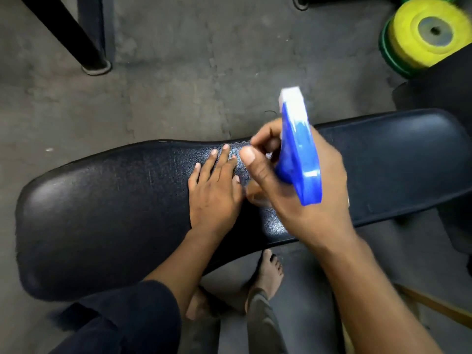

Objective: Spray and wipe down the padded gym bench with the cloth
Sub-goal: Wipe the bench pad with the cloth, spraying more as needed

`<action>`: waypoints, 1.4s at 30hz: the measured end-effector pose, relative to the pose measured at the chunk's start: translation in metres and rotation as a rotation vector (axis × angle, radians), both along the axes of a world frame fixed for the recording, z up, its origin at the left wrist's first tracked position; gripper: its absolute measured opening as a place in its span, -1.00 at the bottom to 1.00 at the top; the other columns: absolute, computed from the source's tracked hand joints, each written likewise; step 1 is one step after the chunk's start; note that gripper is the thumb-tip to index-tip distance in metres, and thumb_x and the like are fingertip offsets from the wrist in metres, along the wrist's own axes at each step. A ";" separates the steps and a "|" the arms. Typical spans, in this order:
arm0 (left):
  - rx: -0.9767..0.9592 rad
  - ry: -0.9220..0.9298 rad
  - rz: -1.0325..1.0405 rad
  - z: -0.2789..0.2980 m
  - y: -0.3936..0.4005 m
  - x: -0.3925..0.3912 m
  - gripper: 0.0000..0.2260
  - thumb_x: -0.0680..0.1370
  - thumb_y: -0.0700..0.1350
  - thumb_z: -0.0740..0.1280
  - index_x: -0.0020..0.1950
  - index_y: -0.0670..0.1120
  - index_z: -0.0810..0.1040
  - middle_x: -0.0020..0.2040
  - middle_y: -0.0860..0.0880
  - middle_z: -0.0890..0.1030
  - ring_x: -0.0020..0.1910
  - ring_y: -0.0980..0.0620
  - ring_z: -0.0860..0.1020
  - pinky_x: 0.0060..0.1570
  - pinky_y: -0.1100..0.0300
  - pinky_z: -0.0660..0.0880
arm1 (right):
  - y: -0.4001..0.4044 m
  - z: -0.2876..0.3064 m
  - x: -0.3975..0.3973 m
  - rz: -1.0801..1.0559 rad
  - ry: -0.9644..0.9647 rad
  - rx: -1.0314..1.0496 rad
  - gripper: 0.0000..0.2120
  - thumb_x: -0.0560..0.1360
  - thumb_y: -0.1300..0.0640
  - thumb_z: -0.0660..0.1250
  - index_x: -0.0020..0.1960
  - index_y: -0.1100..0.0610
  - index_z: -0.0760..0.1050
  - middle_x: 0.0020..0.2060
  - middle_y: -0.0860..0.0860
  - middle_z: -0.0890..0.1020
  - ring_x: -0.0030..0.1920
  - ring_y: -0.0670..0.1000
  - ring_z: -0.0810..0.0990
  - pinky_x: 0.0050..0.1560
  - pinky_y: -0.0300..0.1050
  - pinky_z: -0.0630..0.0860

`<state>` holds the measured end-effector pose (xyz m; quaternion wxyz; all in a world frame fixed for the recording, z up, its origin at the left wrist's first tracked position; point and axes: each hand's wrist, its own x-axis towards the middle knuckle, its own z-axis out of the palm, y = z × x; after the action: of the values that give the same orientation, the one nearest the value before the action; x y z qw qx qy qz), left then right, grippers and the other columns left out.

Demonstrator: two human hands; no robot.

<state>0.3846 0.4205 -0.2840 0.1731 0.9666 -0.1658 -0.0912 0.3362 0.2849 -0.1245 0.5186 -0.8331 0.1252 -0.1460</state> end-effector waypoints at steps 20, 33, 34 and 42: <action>-0.180 0.012 -0.008 0.013 0.102 -0.047 -0.46 0.62 -0.01 0.30 0.61 -0.05 0.39 0.72 0.04 0.27 0.71 0.06 0.22 0.70 0.00 0.10 | 0.104 -0.114 -0.095 -0.193 0.759 -0.016 -0.31 0.33 -0.52 0.23 -0.21 0.13 0.64 -0.37 0.01 0.73 -0.24 0.13 0.73 -0.06 0.11 0.65; -0.159 -0.020 0.355 0.024 0.217 -0.049 -0.42 0.64 0.04 0.29 0.64 -0.07 0.29 0.73 0.01 0.23 0.73 -0.01 0.16 0.69 -0.14 0.07 | 0.177 -0.101 -0.088 0.138 0.611 -0.086 -0.57 0.45 -0.40 0.29 -0.19 -0.02 0.44 -0.33 -0.14 0.62 -0.32 -0.04 0.54 -0.35 -0.27 0.38; -0.150 -0.032 0.379 0.023 0.229 -0.049 -0.42 0.64 0.05 0.28 0.64 -0.06 0.29 0.73 0.02 0.23 0.73 0.00 0.16 0.69 -0.14 0.07 | 0.182 -0.099 -0.085 0.152 0.602 -0.090 -0.55 0.45 -0.41 0.29 -0.17 0.00 0.45 -0.31 -0.13 0.63 -0.29 -0.04 0.55 -0.32 -0.26 0.42; -0.140 -0.098 0.524 0.013 0.293 -0.057 -0.41 0.65 0.11 0.27 0.65 -0.04 0.26 0.75 0.05 0.20 0.73 0.01 0.15 0.69 -0.10 0.04 | 0.240 -0.096 -0.061 0.320 0.566 -0.108 -0.67 0.49 -0.32 0.31 -0.29 -0.14 0.36 -0.47 -0.10 0.45 -0.34 0.09 0.45 -0.26 0.03 0.44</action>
<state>0.3278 0.7131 -0.2714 0.2488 0.9655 0.0758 0.0152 0.2752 0.5245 -0.2209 0.4348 -0.8759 0.1239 0.1683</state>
